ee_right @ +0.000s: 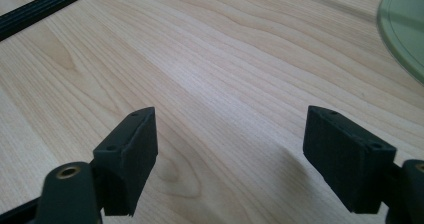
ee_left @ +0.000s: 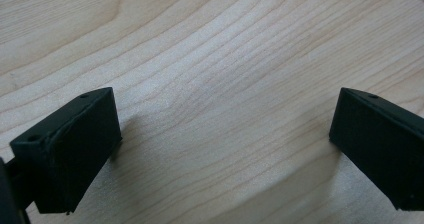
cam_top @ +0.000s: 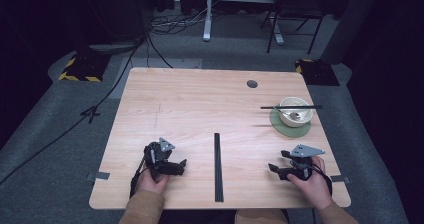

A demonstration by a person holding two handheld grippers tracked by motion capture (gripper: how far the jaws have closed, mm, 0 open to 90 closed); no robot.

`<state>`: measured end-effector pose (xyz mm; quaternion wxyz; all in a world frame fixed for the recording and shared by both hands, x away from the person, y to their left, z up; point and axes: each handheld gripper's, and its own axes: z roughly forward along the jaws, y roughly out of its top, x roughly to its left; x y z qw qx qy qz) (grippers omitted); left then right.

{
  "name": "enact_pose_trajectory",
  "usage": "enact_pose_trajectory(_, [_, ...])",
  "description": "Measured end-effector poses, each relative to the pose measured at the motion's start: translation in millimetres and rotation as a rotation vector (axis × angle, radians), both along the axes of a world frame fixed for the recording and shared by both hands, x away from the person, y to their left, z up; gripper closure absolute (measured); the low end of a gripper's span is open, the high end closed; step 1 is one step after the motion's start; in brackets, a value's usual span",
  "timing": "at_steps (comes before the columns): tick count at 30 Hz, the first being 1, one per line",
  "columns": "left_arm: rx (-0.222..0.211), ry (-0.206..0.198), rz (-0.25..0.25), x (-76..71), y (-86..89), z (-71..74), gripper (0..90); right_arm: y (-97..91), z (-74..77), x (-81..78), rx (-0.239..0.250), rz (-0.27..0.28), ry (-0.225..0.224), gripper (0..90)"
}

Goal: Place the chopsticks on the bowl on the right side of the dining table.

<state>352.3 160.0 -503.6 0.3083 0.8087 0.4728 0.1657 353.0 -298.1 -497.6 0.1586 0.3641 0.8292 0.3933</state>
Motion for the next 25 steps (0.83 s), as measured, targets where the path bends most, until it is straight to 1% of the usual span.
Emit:
enact_pose_trajectory(1, [0.0, 0.0, 0.0, 0.0, 0.0, 0.0, 0.3, 1.1, -0.6, -0.9, 0.002, -0.004, -0.004, 22.3])
enact_pose_trajectory(2, [0.0, 0.0, 0.0, 0.0, 0.0, 0.0, 0.3, 1.2, -0.9, -1.5, -0.009, 0.002, -0.007, 22.3])
enact_pose_trajectory(3, [0.0, 0.0, 0.0, 0.0, 0.0, 0.0, 0.3, 3.1, -1.7, -2.8, 0.003, -0.003, -0.003, 22.3])
enact_pose_trajectory(5, [0.0, 0.0, 0.0, 0.0, 0.0, 0.0, 0.3, 4.9, -3.6, -4.8, 0.007, -0.005, -0.007, 22.3])
enact_pose_trajectory(7, [0.0, 0.0, 0.0, 0.0, 0.0, 0.0, 0.3, 5.8, -4.7, -6.2, -0.013, -0.002, -0.015, 23.0])
enact_pose_trajectory(8, [0.0, 0.0, 0.0, 0.0, 0.0, 0.0, 0.3, 6.2, -4.5, -6.9, -0.015, 0.0, -0.029, 23.0])
enact_pose_trajectory(10, [0.0, 0.0, 0.0, 0.0, 0.0, 0.0, 0.3, 6.5, -3.8, -8.1, -0.001, 0.001, -0.049, 23.2])
enact_pose_trajectory(11, [0.0, 0.0, 0.0, 0.0, 0.0, 0.0, 0.3, 7.1, -3.8, -8.7, 0.001, -0.005, -0.046, 22.9])
enact_pose_trajectory(12, [0.0, 0.0, 0.0, 0.0, 0.0, 0.0, 0.3, 7.1, -4.2, -8.5, -0.017, -0.002, -0.044, 22.8])
enact_pose_trajectory(14, [0.0, 0.0, 0.0, 0.0, 0.0, 0.0, 0.3, 8.1, -5.4, -8.8, -0.041, 0.009, -0.023, 22.4])
enact_pose_trajectory(15, [0.0, 0.0, 0.0, 0.0, 0.0, 0.0, 0.3, 8.0, -5.6, -8.7, -0.058, 0.014, -0.017, 20.8])
enact_pose_trajectory(17, [0.0, -0.001, 0.0, 0.0, 0.0, -0.1, 0.3, 9.0, -6.1, -8.3, -0.067, -0.009, -0.019, 13.3])
enact_pose_trajectory(18, [0.0, -0.001, 0.0, 0.0, 0.0, -0.1, 0.3, 8.8, -6.3, -7.2, -0.072, -0.008, -0.01, 12.9])
enact_pose_trajectory(19, [0.0, 0.0, 0.0, 0.0, 0.0, 0.0, 0.3, 8.7, -6.4, -6.3, -0.06, 0.003, 0.01, 12.8])
enact_pose_trajectory(25, [0.0, 0.0, 0.0, 0.0, 0.0, 0.0, 0.3, 8.3, -6.8, -5.9, -0.059, 0.009, 0.01, 12.2])
